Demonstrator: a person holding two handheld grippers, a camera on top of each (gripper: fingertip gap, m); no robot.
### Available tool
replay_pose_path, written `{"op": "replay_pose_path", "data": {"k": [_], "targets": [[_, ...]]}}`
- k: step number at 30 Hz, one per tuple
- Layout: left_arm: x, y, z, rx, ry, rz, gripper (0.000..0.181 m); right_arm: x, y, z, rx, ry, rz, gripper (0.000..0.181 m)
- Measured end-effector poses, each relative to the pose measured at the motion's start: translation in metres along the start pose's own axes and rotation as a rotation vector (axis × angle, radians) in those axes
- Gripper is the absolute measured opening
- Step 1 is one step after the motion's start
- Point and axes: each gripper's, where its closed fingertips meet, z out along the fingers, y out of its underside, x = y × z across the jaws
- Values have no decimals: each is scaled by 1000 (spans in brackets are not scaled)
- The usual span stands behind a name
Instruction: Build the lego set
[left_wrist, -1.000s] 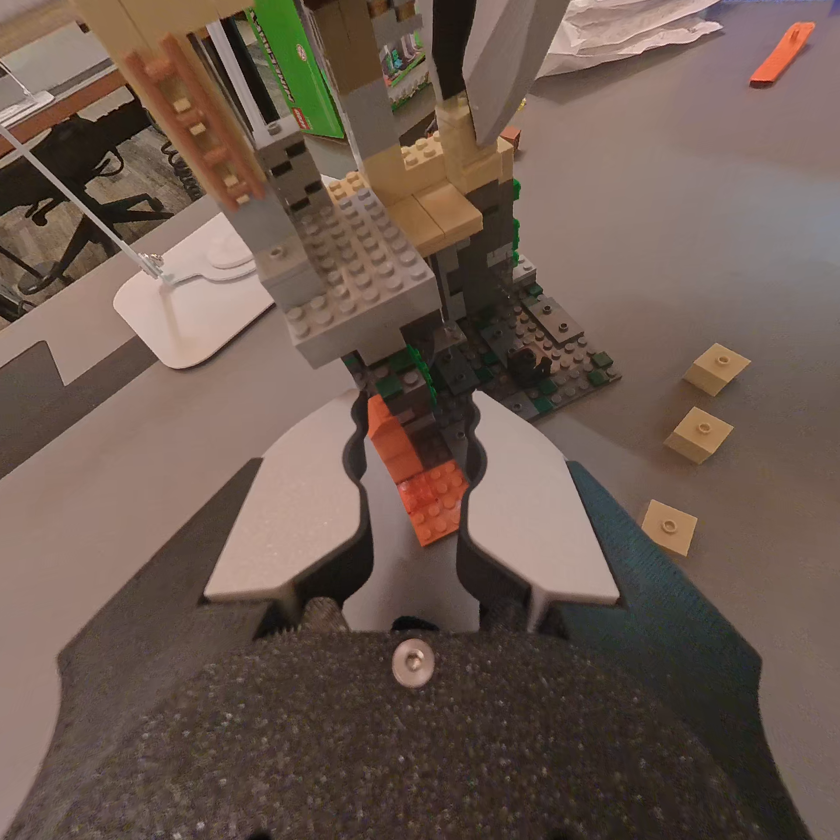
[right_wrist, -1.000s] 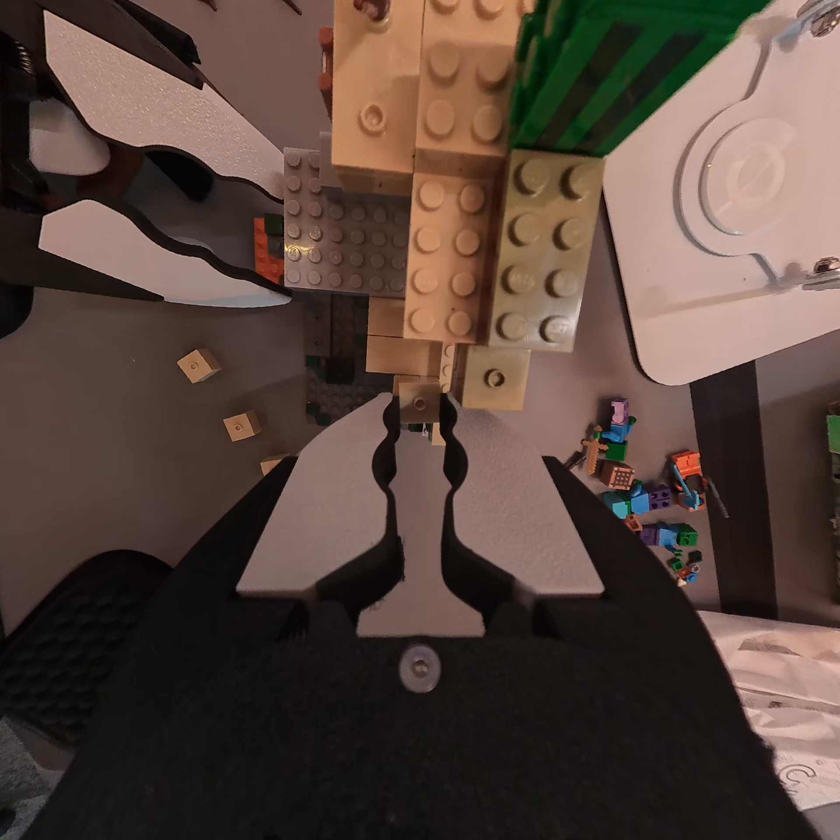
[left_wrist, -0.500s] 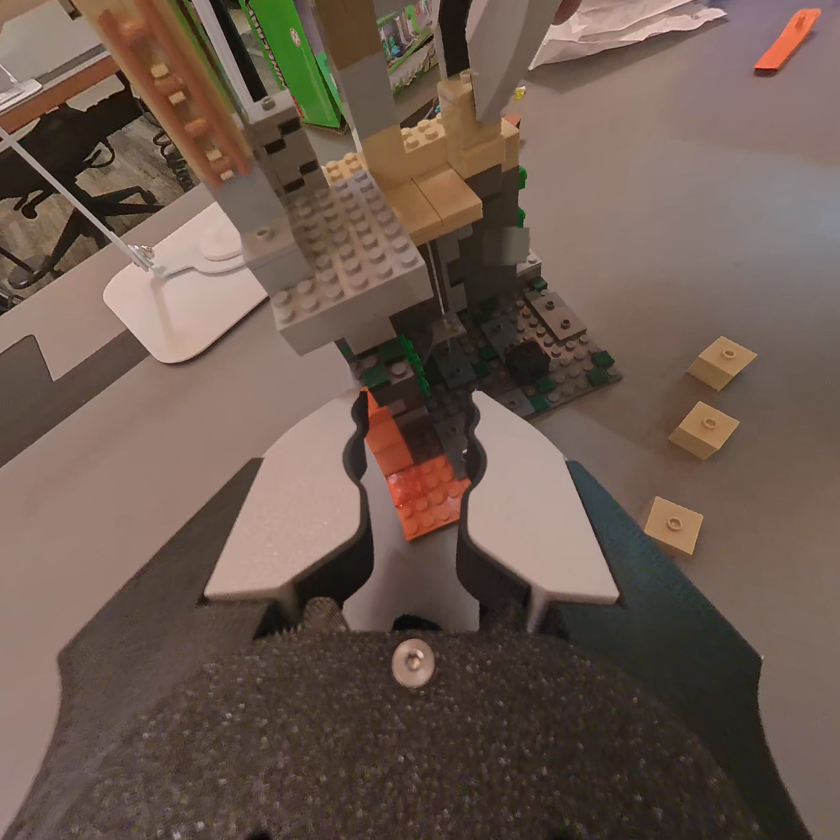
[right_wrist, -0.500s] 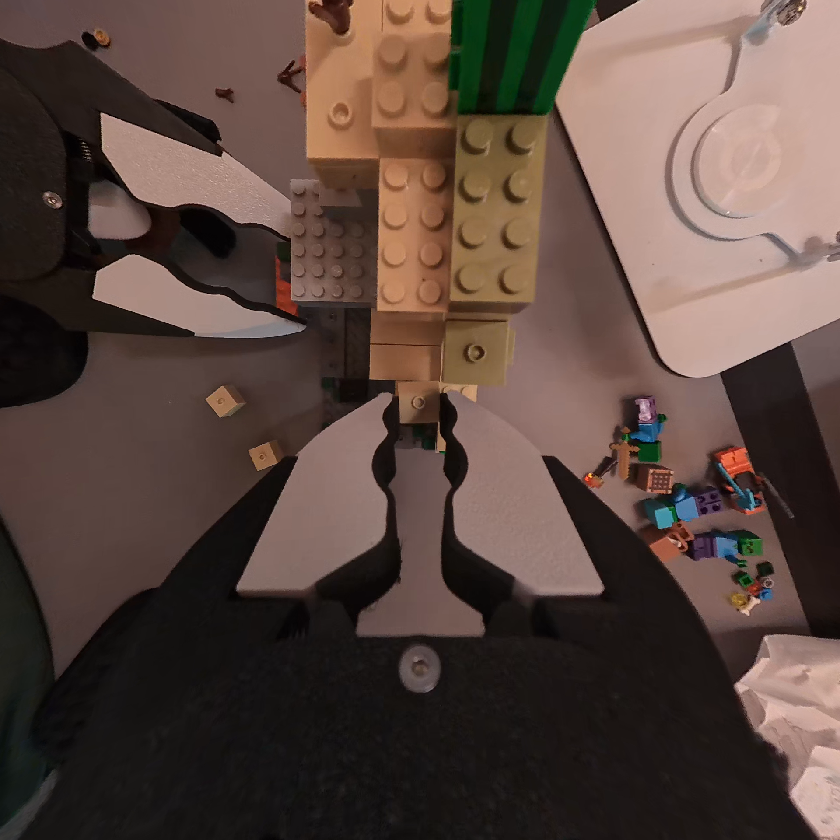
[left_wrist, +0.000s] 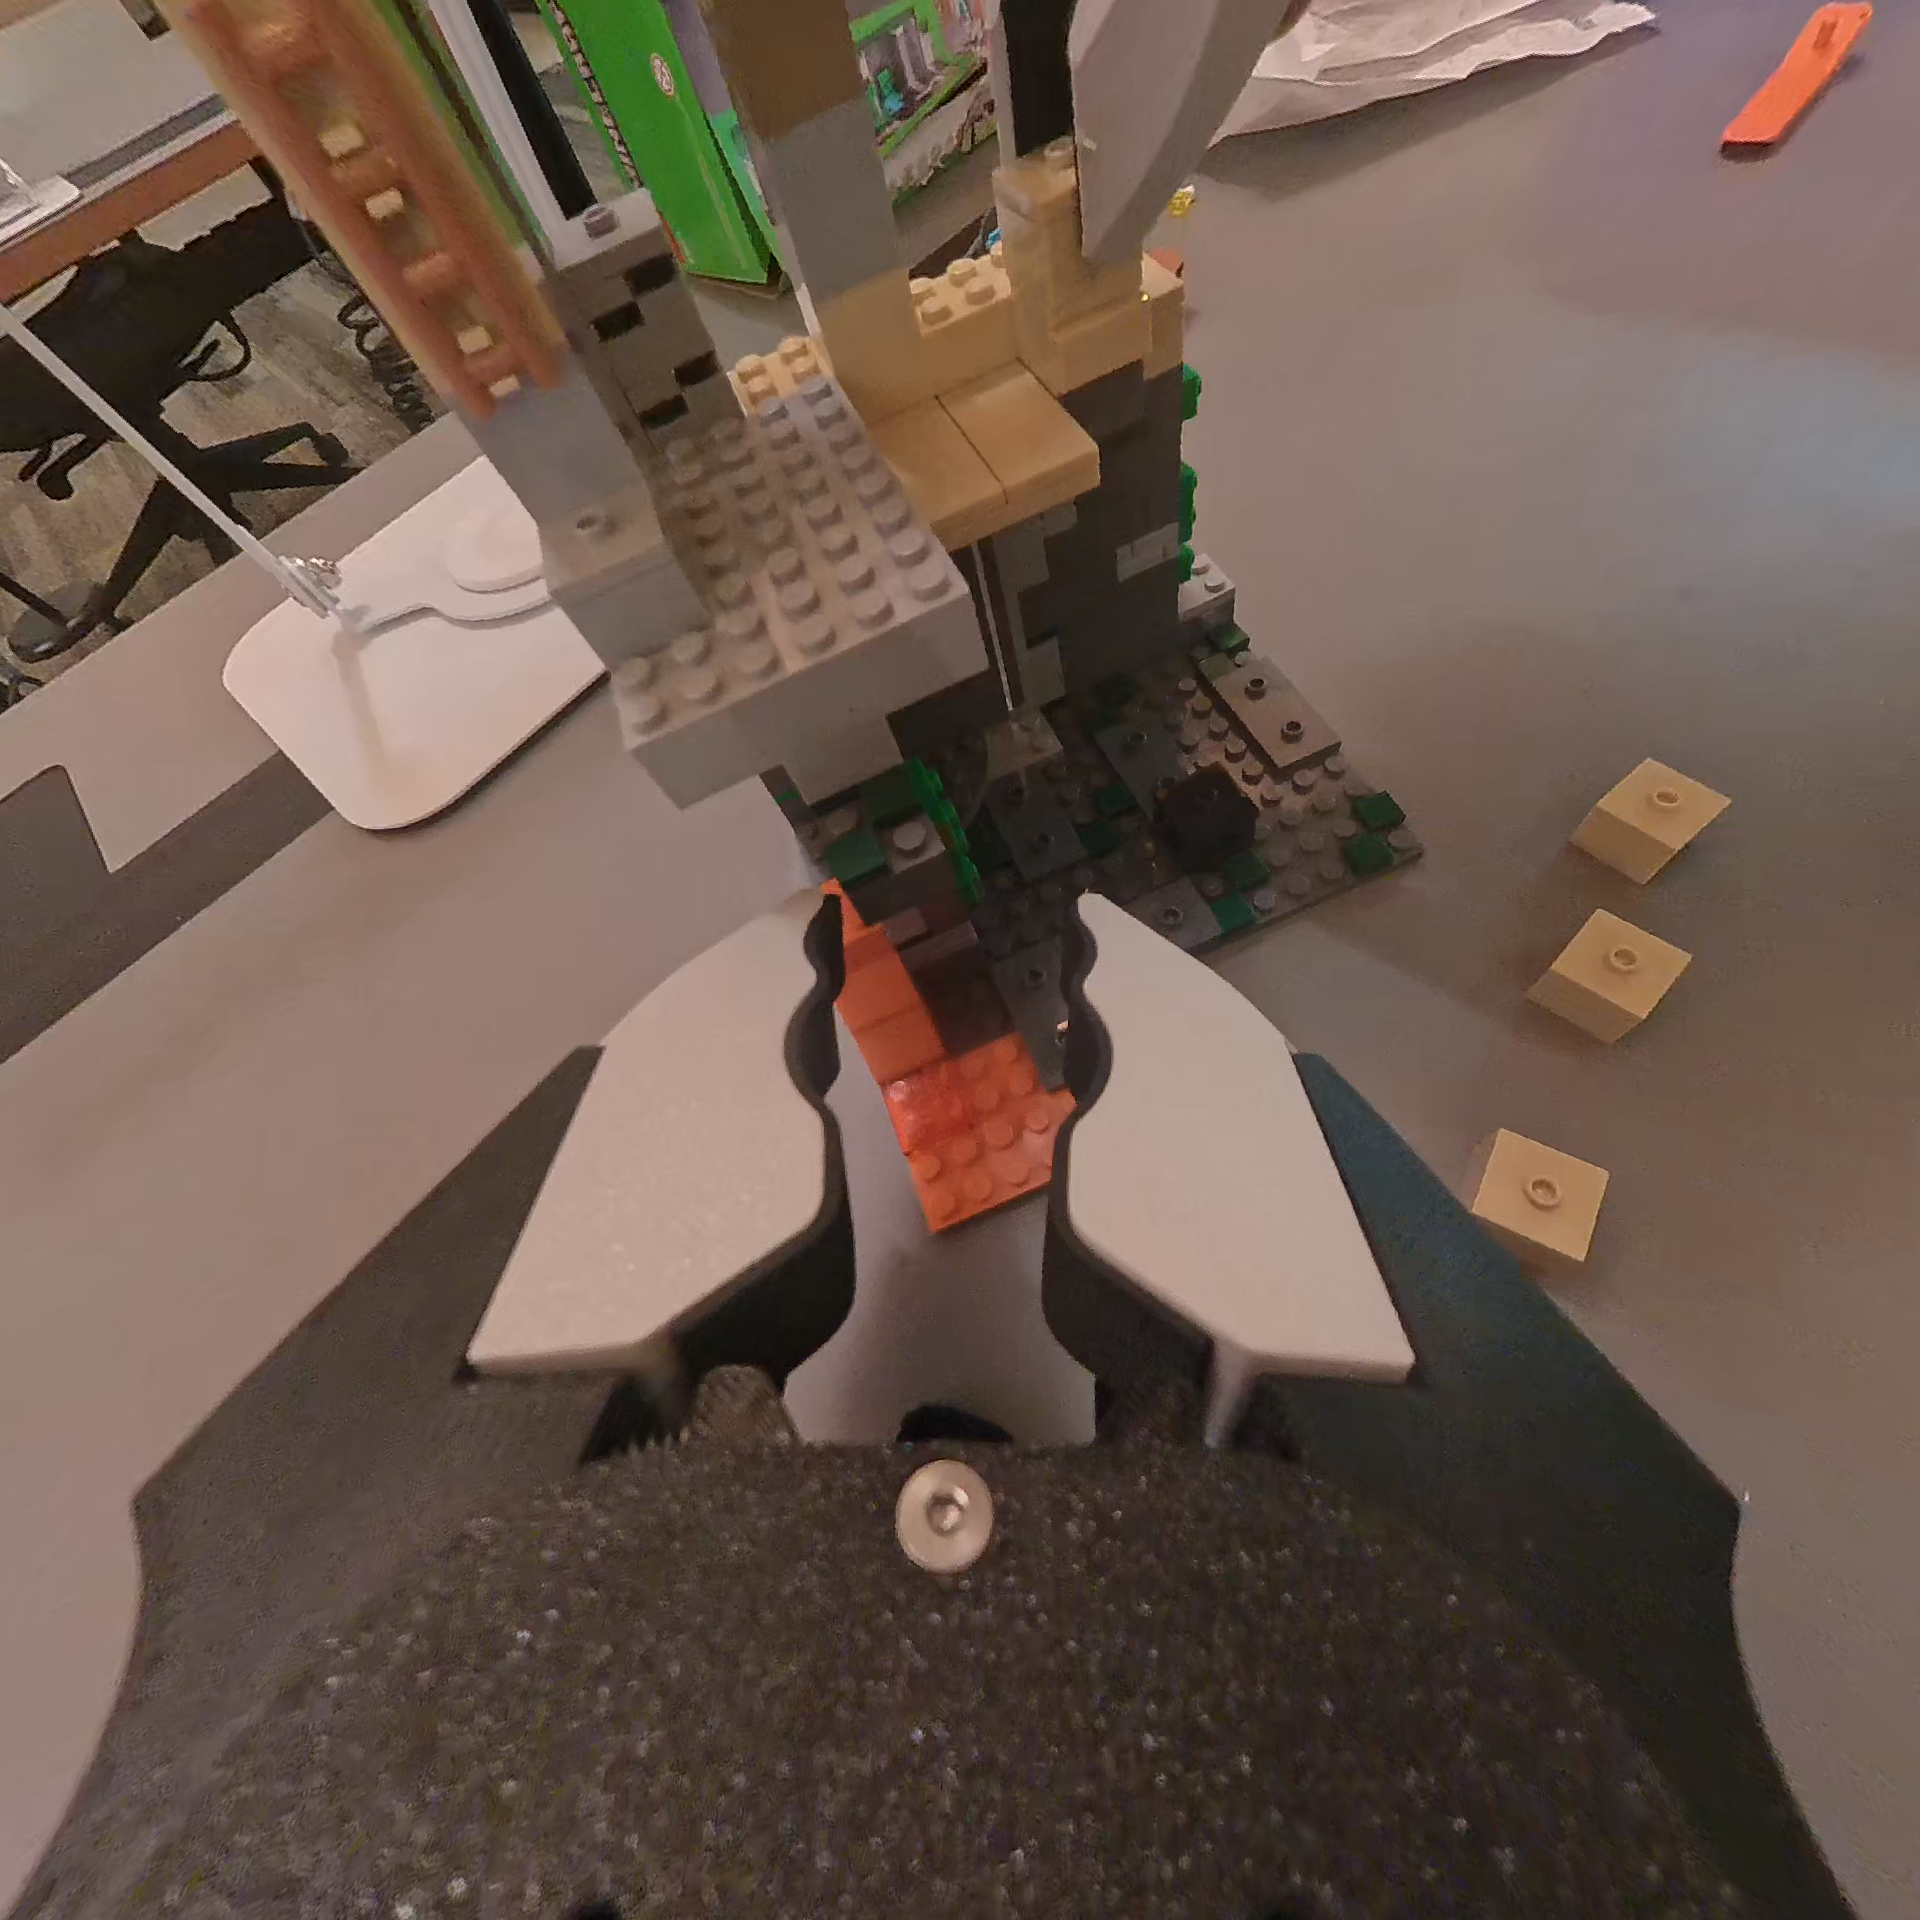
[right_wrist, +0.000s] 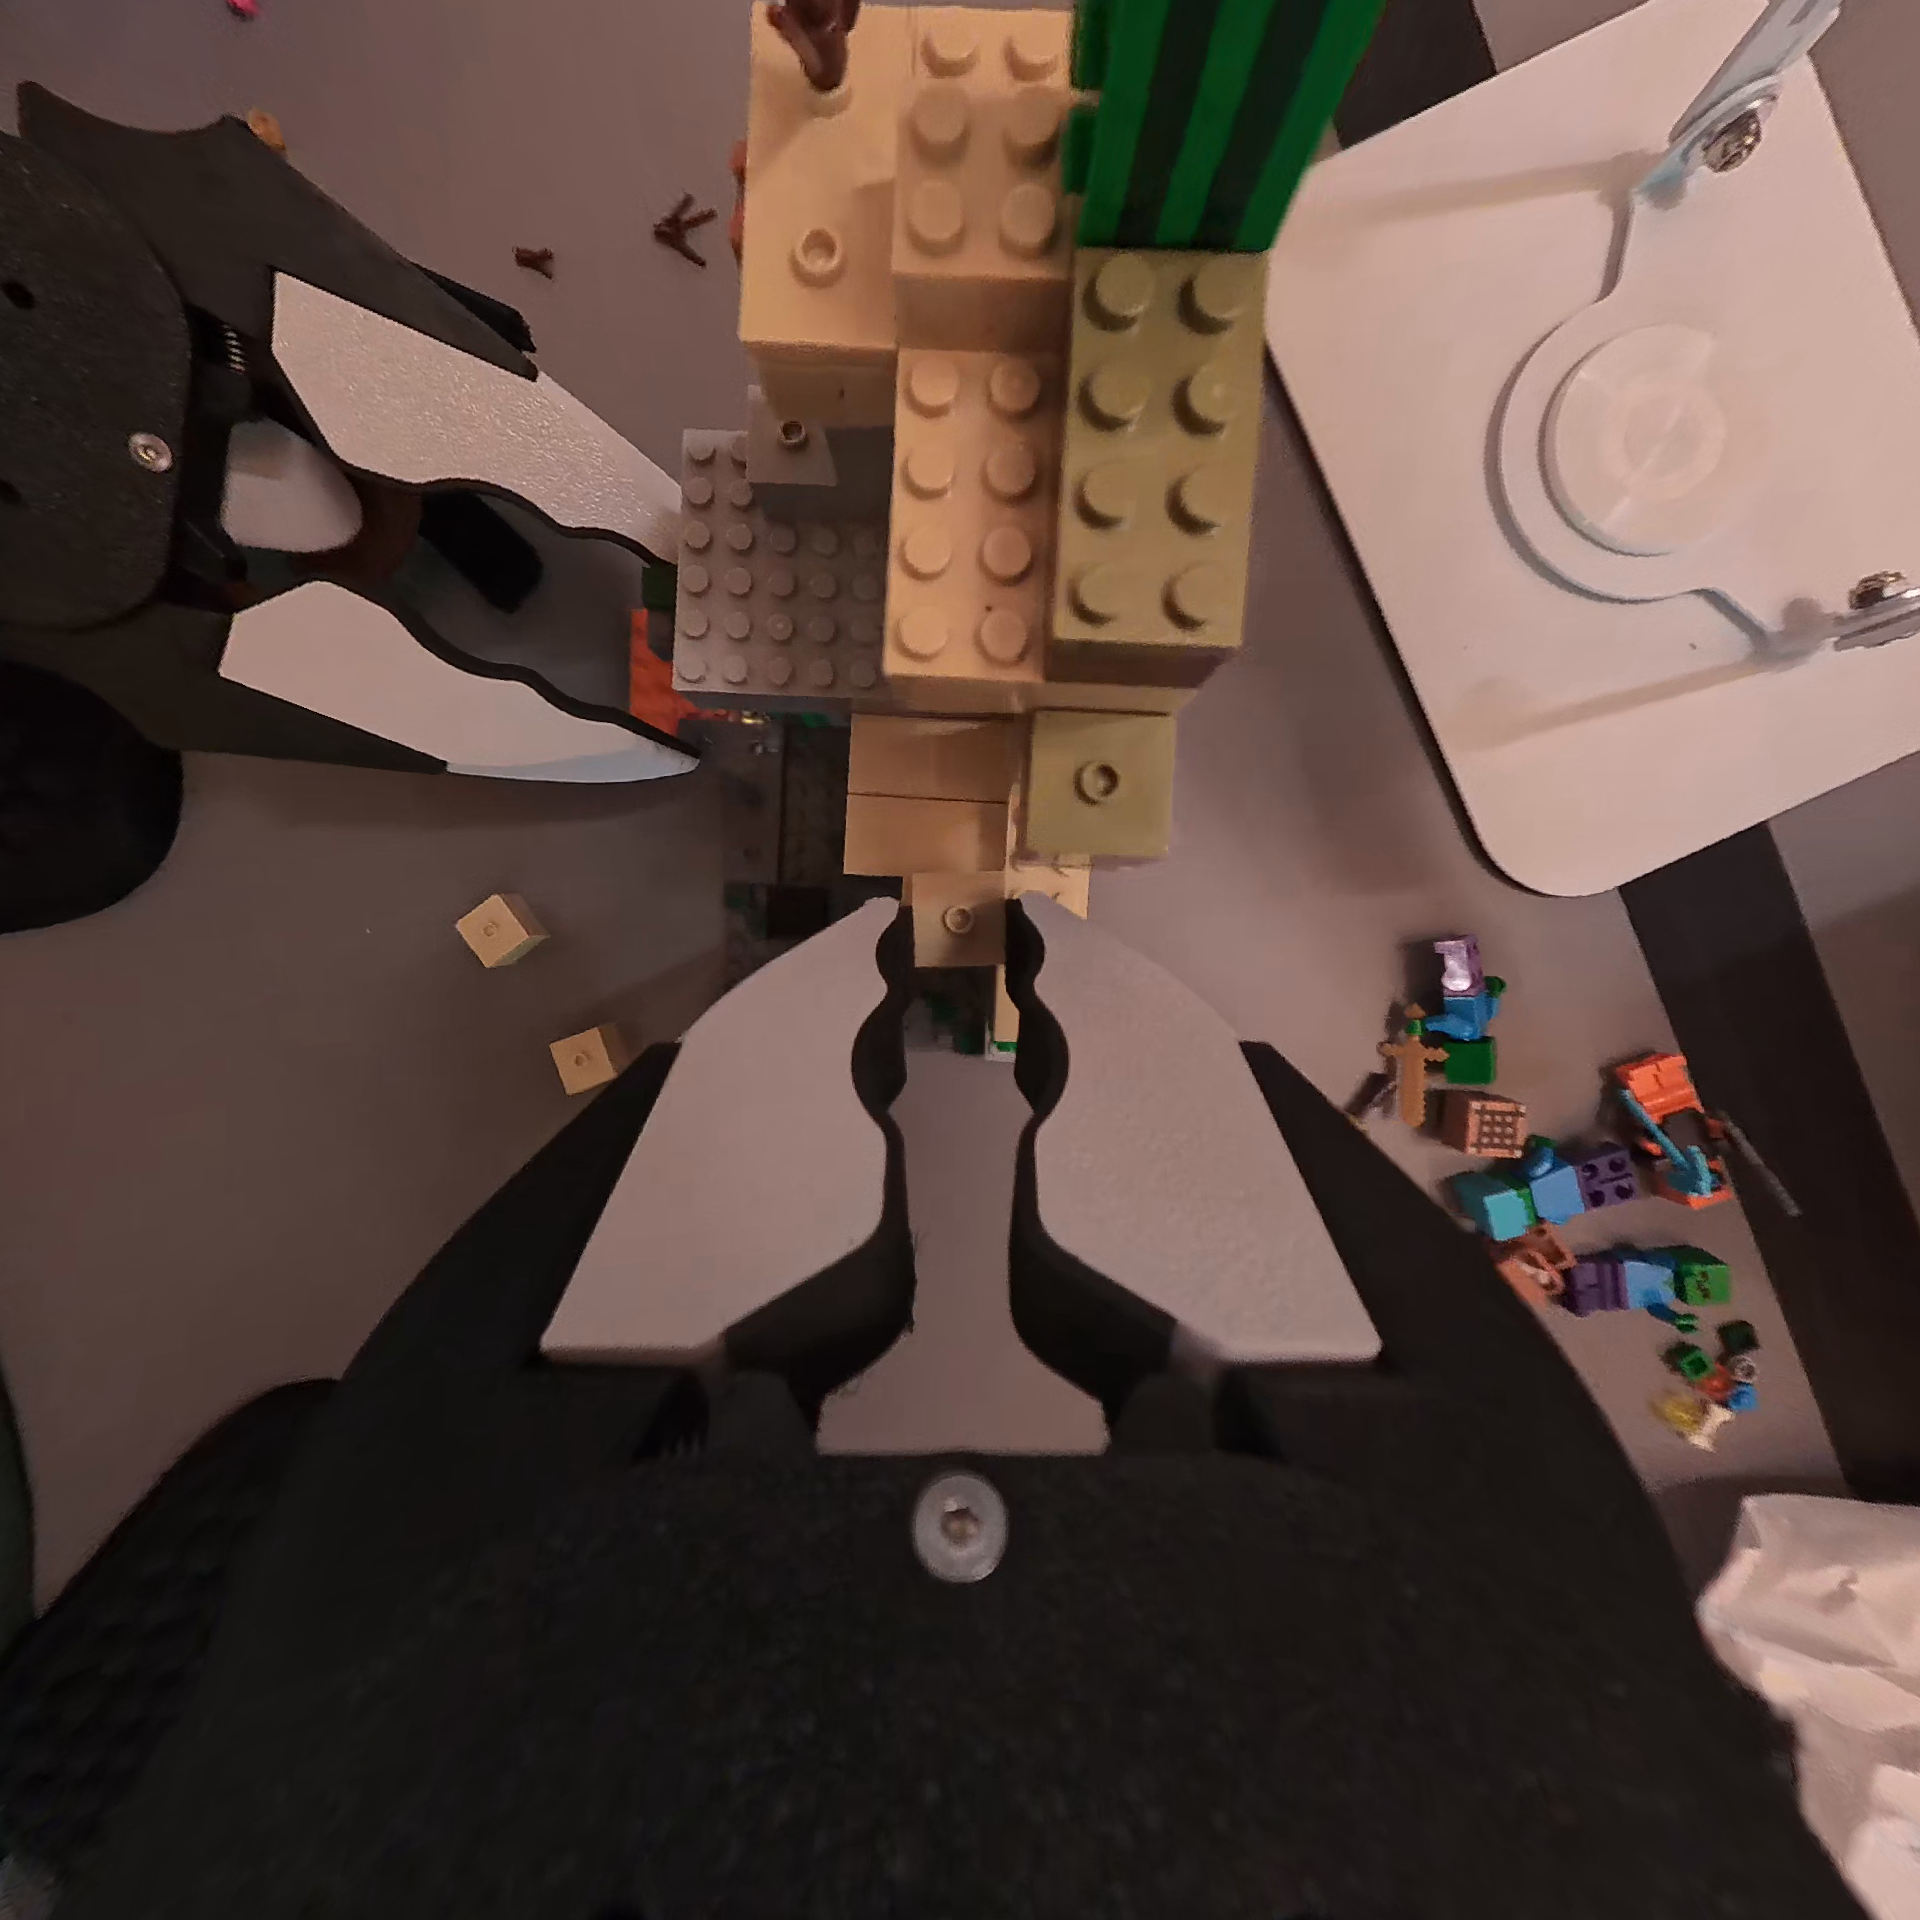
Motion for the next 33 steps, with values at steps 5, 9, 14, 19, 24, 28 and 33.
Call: {"op": "replay_pose_path", "data": {"k": [5, 9, 14, 19, 24, 28, 33], "targets": [[0, 0, 0, 1, -1, 1, 39, -2, -1, -2, 89, -94, 87, 16], [0, 1, 0, -2, 0, 0, 39, -3, 2, -4, 164, -166, 127, 16], [0, 1, 1, -5, -1, 0, 39, -4, 6, -8, 213, -257, 211, 17], [-1, 1, 0, -2, -4, 1, 39, -4, 6, -9, 251, -313, 281, 17], [-2, 2, 1, -7, -3, 2, 39, -5, 6, -10, 277, -365, 335, 16], [-2, 3, 1, -7, -2, 1, 38, -6, 6, -11, 300, -389, 354, 16], [-2, 3, 1, -6, -1, 3, 38, -8, 6, -12, 338, -436, 374, 11]]}}
